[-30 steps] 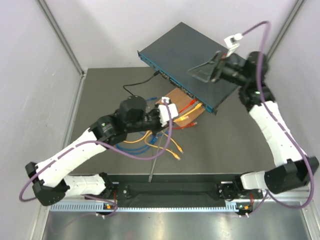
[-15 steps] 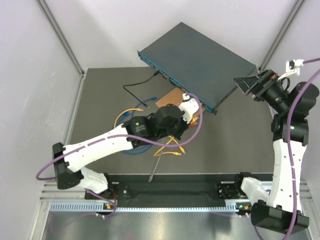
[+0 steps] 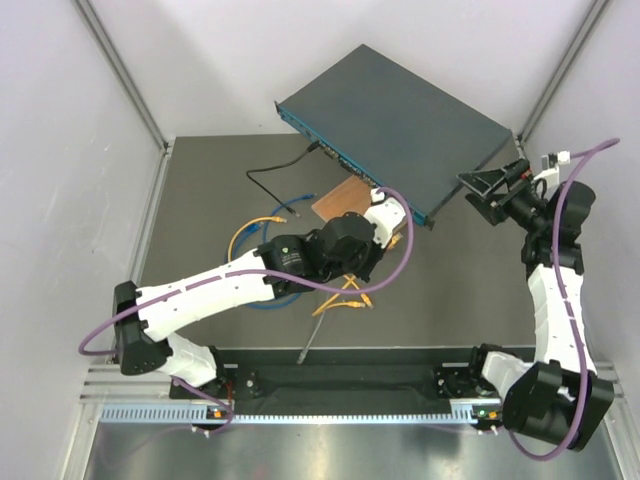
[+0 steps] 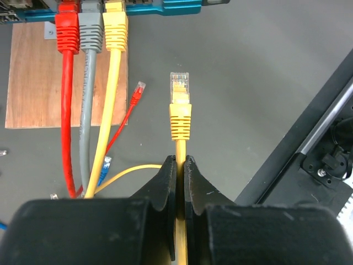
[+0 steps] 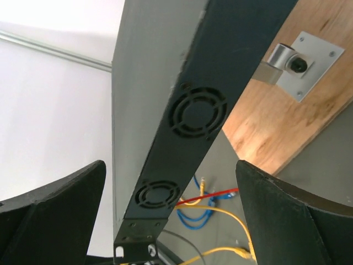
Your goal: Insert the plug into the switch port
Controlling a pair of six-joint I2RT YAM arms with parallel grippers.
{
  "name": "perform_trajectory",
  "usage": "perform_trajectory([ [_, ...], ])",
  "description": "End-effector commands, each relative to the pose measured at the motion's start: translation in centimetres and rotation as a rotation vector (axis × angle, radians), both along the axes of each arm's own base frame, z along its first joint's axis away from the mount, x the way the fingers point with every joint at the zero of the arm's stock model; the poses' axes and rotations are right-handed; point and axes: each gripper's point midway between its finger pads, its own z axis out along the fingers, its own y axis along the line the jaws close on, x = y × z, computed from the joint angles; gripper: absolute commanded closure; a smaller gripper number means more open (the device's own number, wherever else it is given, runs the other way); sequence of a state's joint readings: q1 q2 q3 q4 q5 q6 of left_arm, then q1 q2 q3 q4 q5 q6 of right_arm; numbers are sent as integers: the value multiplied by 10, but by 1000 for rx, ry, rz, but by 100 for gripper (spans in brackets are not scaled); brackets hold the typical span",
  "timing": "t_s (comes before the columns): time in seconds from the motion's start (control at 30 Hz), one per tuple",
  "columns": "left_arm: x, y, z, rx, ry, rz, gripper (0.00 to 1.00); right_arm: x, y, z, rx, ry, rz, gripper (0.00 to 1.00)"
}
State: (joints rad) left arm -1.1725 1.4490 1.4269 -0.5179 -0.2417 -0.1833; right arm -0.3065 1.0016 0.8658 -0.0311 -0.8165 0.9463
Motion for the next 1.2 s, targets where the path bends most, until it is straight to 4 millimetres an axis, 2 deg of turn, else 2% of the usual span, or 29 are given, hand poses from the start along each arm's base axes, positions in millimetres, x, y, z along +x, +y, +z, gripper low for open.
perform_trajectory([
  [0.0, 10, -12, 39, -119, -59, 34, 100, 10, 4, 15, 65, -83, 24, 0],
  [0.23, 15, -10, 38, -118, -71, 66, 100, 23, 26, 10, 115, -126, 94, 0],
  [0.3, 18, -11, 40, -113, -86, 73, 100, 26, 32, 12, 124, -138, 109, 4],
  [0.4, 26, -13, 46, -110, -113, 99, 100, 26, 38, 12, 130, -144, 120, 22],
  [0.43, 27, -14, 48, -112, -120, 98, 100, 26, 39, 11, 133, -141, 120, 31],
  [0.5, 30, -16, 52, -119, -135, 100, 100, 25, 39, 11, 130, -144, 117, 39],
  [0.53, 32, -16, 53, -121, -143, 105, 100, 24, 40, 9, 131, -138, 123, 49],
  [0.57, 33, -18, 56, -126, -150, 105, 100, 24, 39, 9, 128, -139, 123, 54],
  [0.63, 35, -20, 52, -117, -153, 109, 100, 24, 40, 8, 130, -134, 127, 66],
  [0.7, 39, -22, 52, -114, -151, 114, 100, 24, 40, 8, 127, -129, 128, 74],
  [0.83, 45, -25, 51, -107, -151, 123, 100, 25, 40, 8, 121, -129, 128, 99],
  [1.0, 56, -24, 43, -99, -118, 149, 100, 25, 40, 8, 122, -124, 129, 100],
  [1.17, 69, -14, 31, -92, -64, 197, 100, 25, 41, 9, 121, -126, 131, 100],
])
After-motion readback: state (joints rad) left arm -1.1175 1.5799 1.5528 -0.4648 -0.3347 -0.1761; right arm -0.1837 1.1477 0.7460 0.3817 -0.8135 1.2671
